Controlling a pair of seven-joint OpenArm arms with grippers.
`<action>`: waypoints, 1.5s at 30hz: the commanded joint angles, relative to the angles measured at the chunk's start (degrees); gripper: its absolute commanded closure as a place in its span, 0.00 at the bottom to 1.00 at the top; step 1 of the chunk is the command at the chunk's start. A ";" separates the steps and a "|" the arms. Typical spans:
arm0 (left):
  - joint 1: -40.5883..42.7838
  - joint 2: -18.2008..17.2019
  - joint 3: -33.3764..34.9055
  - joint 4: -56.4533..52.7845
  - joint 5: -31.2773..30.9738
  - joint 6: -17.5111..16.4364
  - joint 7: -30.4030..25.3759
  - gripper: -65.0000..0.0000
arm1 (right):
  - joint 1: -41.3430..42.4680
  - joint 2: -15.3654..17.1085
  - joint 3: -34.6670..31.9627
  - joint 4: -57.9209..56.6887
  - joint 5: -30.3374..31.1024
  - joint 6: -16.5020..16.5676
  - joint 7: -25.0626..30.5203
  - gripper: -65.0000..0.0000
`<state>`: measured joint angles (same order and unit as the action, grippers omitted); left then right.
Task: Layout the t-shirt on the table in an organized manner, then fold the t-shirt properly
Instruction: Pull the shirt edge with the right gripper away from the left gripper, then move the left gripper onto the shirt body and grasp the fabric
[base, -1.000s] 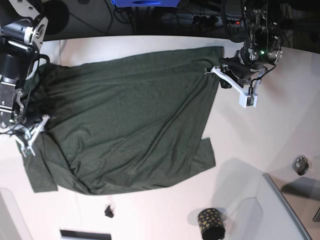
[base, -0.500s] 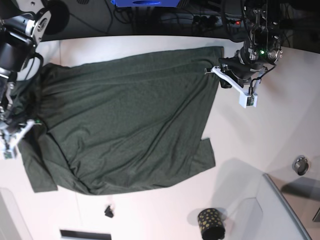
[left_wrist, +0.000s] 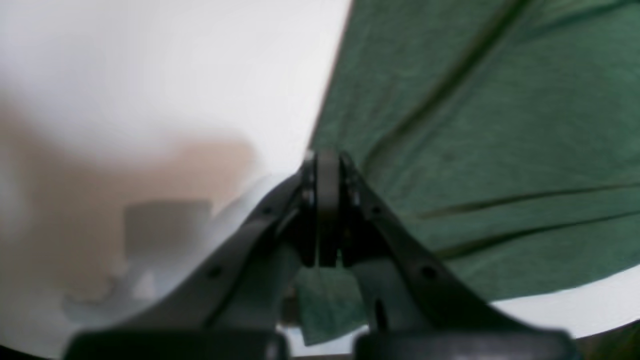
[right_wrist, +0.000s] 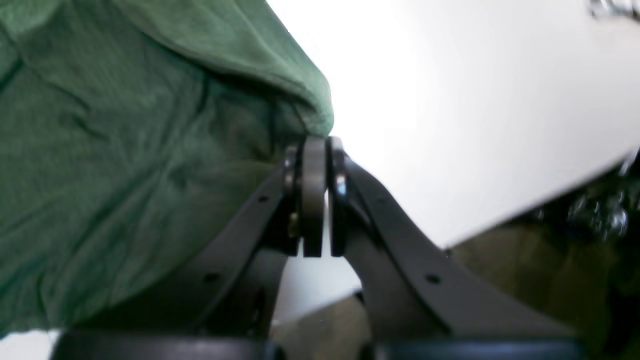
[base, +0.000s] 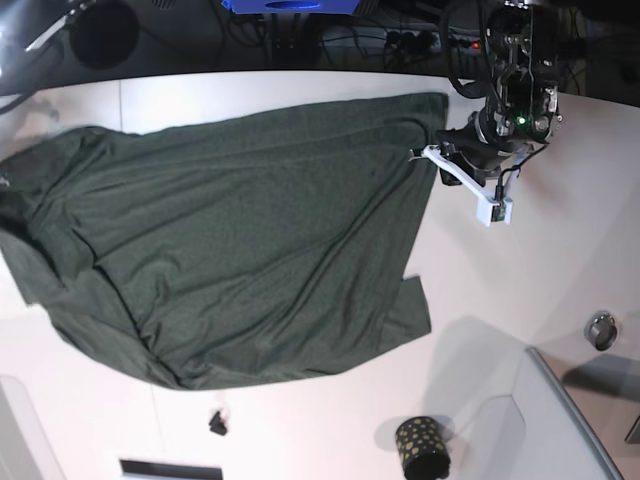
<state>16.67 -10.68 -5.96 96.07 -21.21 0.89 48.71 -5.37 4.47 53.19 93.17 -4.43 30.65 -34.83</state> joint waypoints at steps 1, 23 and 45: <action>-0.62 -0.44 -0.07 0.24 -0.28 -0.23 -0.75 1.00 | -0.22 0.23 1.98 2.44 0.95 -0.28 1.11 1.00; -3.79 -0.53 0.02 -2.84 -0.28 -0.23 -0.84 1.00 | -6.37 -4.16 10.50 2.79 5.35 -6.00 1.11 1.00; -12.75 5.45 16.02 -12.34 -0.28 -0.14 -15.52 1.00 | 11.12 11.66 -14.64 -20.07 5.44 -2.65 -1.26 0.98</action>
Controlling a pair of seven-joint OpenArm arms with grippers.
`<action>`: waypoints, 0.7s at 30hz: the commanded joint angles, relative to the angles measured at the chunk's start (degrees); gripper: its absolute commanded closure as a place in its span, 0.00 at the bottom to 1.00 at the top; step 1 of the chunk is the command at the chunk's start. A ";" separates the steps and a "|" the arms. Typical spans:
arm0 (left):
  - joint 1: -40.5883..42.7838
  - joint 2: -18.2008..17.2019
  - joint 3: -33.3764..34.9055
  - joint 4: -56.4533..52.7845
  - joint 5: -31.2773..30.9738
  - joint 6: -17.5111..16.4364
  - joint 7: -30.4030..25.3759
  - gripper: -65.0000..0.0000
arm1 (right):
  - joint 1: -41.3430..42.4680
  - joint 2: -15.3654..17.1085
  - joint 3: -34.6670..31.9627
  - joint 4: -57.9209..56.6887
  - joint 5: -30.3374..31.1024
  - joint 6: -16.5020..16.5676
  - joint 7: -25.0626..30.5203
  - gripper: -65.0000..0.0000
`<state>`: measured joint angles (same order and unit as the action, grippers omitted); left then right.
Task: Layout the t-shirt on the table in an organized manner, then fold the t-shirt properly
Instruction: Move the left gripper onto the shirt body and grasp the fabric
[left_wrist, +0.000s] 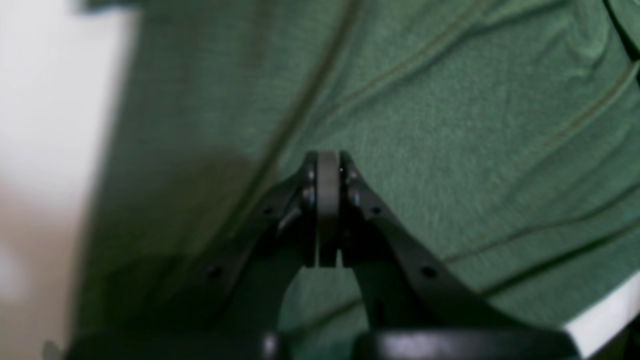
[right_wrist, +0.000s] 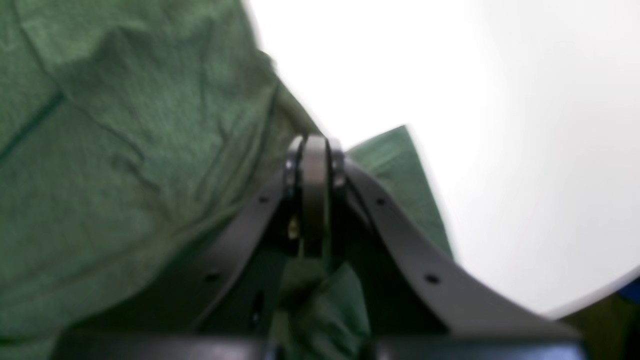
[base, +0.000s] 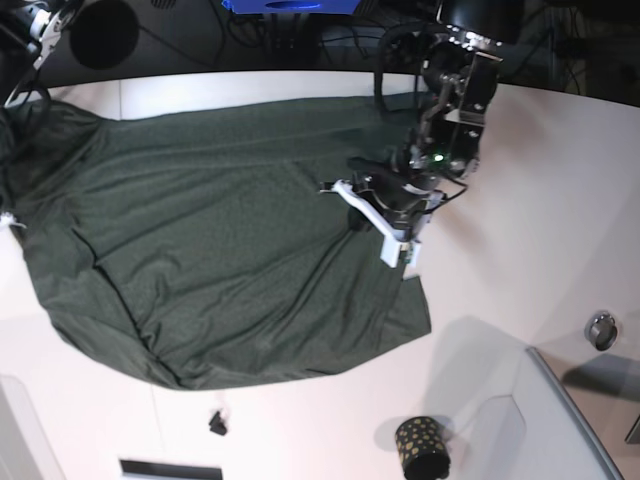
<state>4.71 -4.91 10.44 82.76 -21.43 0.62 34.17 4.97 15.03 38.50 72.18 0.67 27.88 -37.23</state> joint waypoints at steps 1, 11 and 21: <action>-2.29 0.03 0.86 -2.01 -0.06 0.12 -2.83 1.00 | 1.14 1.02 -0.39 0.04 0.34 0.12 1.15 0.99; -13.81 0.38 9.30 -25.93 -0.06 0.12 -14.00 1.00 | -4.14 -4.26 -6.63 5.31 0.26 9.44 0.88 0.99; -11.70 -7.80 8.95 -28.48 -0.33 0.30 -14.26 1.00 | -6.77 -6.54 -7.86 10.24 0.26 6.36 0.79 0.99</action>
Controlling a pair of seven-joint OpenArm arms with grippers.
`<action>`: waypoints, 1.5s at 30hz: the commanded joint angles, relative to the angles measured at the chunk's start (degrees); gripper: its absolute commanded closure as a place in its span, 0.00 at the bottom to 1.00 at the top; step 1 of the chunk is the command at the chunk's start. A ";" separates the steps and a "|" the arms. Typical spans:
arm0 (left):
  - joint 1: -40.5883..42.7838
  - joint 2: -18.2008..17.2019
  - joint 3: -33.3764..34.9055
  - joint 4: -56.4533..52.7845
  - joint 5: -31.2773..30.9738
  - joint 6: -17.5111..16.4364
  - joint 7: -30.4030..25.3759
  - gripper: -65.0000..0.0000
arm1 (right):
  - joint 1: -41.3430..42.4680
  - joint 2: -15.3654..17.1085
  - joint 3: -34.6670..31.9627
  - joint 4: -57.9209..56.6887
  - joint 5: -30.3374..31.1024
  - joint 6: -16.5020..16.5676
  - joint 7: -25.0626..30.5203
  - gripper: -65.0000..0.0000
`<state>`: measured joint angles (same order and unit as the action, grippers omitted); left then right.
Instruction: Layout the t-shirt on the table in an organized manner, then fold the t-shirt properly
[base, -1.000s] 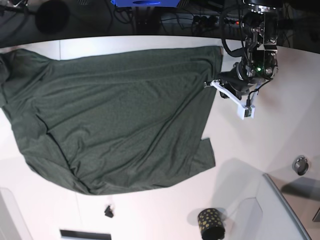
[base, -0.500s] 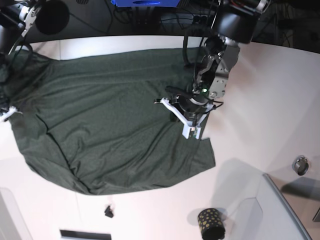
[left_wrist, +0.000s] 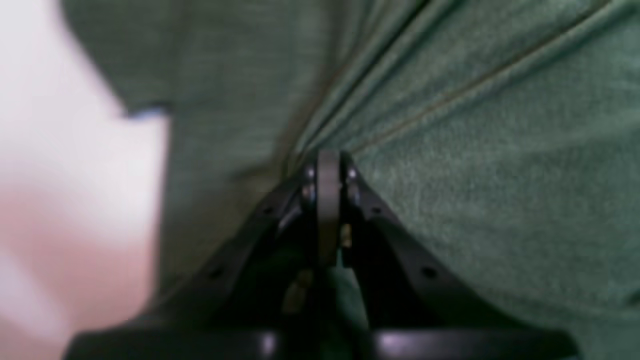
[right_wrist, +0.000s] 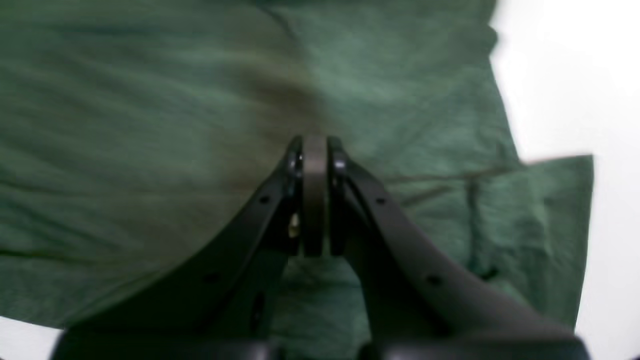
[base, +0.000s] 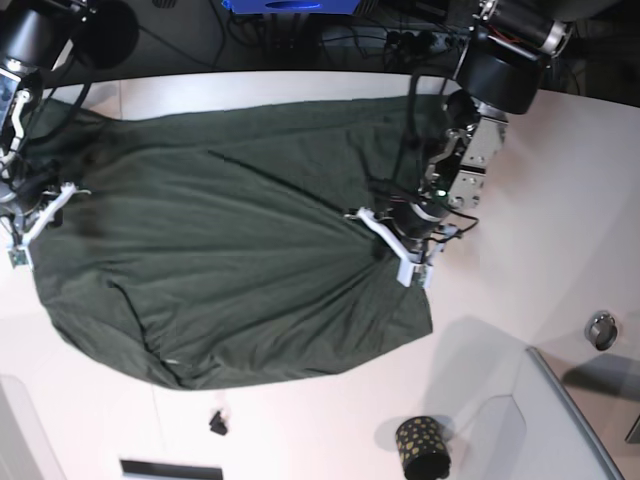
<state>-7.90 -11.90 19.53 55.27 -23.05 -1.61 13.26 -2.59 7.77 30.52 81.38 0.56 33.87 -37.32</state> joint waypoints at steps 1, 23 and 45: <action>1.26 -1.59 -0.14 -0.80 1.29 2.53 6.57 1.00 | 0.96 0.80 0.03 0.95 0.37 -0.50 0.88 0.99; 10.67 -6.43 -13.51 19.15 1.38 2.53 12.81 1.00 | 10.02 3.79 -0.59 -11.63 0.37 -0.59 0.79 0.64; 18.14 -6.52 -13.68 26.19 1.20 2.53 13.69 1.00 | 16.26 3.88 -10.00 -22.79 0.45 -0.86 1.94 0.49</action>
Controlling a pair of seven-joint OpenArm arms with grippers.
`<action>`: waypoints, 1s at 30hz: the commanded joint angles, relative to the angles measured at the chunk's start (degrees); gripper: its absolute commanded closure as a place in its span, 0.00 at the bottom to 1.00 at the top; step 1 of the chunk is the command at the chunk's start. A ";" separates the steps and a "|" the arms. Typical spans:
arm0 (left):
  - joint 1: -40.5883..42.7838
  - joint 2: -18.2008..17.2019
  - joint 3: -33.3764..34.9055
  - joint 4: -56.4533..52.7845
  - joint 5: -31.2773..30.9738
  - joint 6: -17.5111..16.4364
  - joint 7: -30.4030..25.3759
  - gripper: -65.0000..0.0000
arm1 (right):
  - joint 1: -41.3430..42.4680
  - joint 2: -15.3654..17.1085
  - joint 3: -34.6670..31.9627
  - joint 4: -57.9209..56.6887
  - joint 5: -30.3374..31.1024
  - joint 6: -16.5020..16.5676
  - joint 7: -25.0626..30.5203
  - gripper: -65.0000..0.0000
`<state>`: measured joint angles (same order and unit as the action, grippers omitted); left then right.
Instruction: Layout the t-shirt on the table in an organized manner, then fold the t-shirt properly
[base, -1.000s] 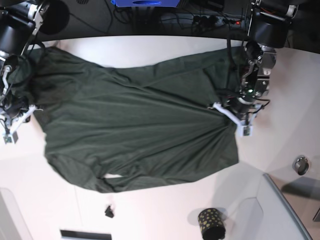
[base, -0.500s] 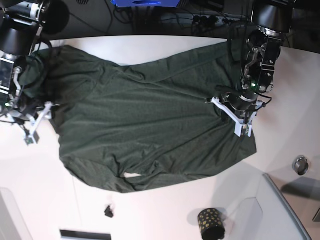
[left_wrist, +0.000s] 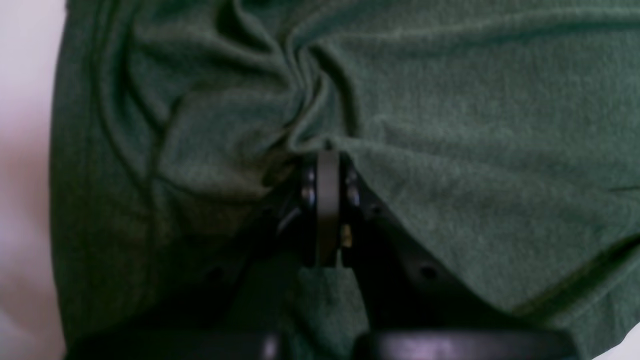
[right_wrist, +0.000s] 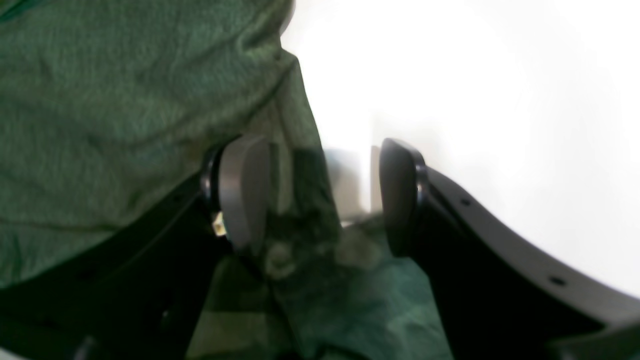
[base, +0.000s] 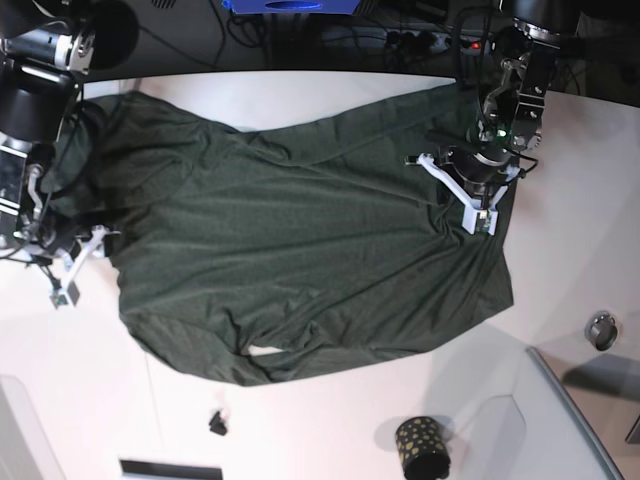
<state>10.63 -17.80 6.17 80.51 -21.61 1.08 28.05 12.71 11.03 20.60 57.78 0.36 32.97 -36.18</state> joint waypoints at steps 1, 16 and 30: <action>-0.39 -0.62 -0.33 0.94 -0.24 -0.16 -1.02 1.00 | 1.31 0.62 -0.07 -1.21 0.65 0.04 2.38 0.49; -0.48 -0.62 -0.33 -0.47 0.02 -0.16 -0.93 1.00 | 1.05 1.76 0.37 -8.86 0.65 -0.05 6.51 0.99; -1.18 -0.79 -0.33 -2.84 0.02 -0.16 -1.02 1.00 | -3.17 2.73 12.85 -0.42 0.56 -1.72 2.73 0.99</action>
<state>9.82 -18.09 6.09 77.12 -21.69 0.84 27.29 8.82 12.64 33.15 56.38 0.78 31.46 -34.09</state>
